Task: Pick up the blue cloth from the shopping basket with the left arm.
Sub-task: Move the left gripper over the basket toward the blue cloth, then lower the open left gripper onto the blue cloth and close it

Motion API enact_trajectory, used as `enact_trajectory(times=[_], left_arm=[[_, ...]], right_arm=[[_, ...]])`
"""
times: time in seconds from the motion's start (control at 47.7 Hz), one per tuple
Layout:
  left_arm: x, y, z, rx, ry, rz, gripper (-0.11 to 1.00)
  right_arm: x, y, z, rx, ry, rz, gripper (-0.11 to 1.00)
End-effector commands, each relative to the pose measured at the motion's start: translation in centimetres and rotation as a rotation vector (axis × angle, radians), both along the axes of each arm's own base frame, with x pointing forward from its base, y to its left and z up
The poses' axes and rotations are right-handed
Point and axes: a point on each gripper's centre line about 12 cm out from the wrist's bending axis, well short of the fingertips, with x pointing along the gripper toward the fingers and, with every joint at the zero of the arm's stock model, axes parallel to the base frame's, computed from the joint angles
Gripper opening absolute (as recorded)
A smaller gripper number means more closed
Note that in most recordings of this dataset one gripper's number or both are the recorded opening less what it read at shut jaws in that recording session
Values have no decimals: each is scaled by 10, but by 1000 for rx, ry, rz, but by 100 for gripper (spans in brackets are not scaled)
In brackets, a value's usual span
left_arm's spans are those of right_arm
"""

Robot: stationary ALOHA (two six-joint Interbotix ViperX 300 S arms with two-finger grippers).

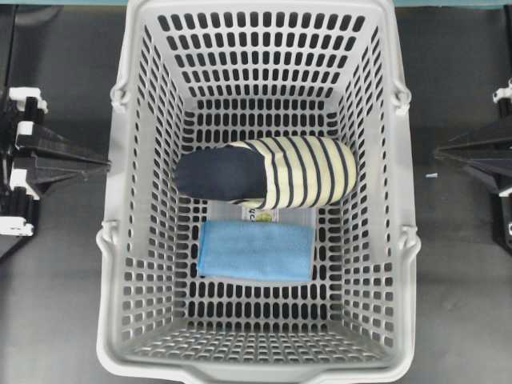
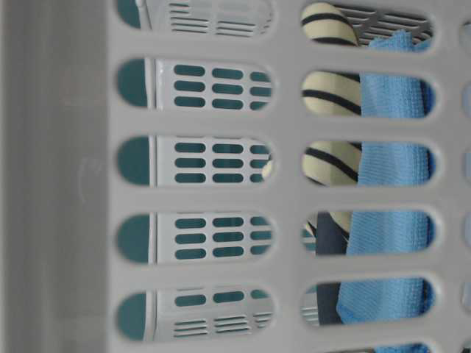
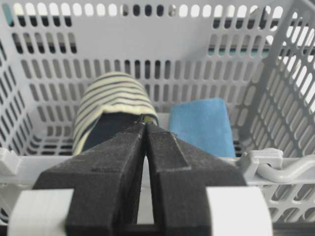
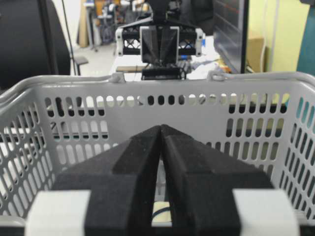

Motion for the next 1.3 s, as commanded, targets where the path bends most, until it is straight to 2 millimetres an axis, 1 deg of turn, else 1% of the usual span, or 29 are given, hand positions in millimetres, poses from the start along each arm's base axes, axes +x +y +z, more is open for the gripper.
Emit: enact_trajectory(times=[0.0,0.021,0.084,0.189,0.273,0.399,0.462,0.504,0.692,0.902,0.986,1.049,1.112,1.196,1.217,1.28], left_arm=[[4,-10,14,23,18,-50,6],[5,-11,16,19,30,-56,6],[8,-15,24,13,87,-75,0],[12,-18,42,13,147,-85,0],[20,-19,61,17,196,-85,0],[39,-21,77,23,286,-79,0],[52,-22,82,25,344,-76,0],[65,-24,85,35,397,-81,0],[108,-29,90,50,593,-77,0],[156,-35,76,49,742,-71,0],[176,-36,68,48,799,-65,2],[189,-38,61,44,842,-64,11],[202,-40,53,36,890,-58,28],[218,-44,43,30,930,-56,54],[224,-46,38,32,948,-59,62],[234,-51,26,45,983,-68,78]], right_arm=[[3,-3,3,9,-5,-14,1],[3,-4,3,18,-3,-21,1],[4,-4,2,32,1,-21,1],[4,-5,1,52,10,-22,1],[4,-5,0,72,19,-20,1],[5,-5,-3,91,48,-20,1],[4,-5,-6,100,71,-20,1],[4,-4,-7,105,81,-19,1],[3,-5,-9,109,106,-22,1],[2,-6,-9,109,104,-30,1],[2,-7,-9,109,108,-35,1],[2,-8,-10,110,116,-36,1],[2,-8,-10,110,117,-38,1],[1,-8,-10,110,117,-38,1],[1,-8,-10,110,116,-38,1],[1,-8,-10,110,116,-38,1]])
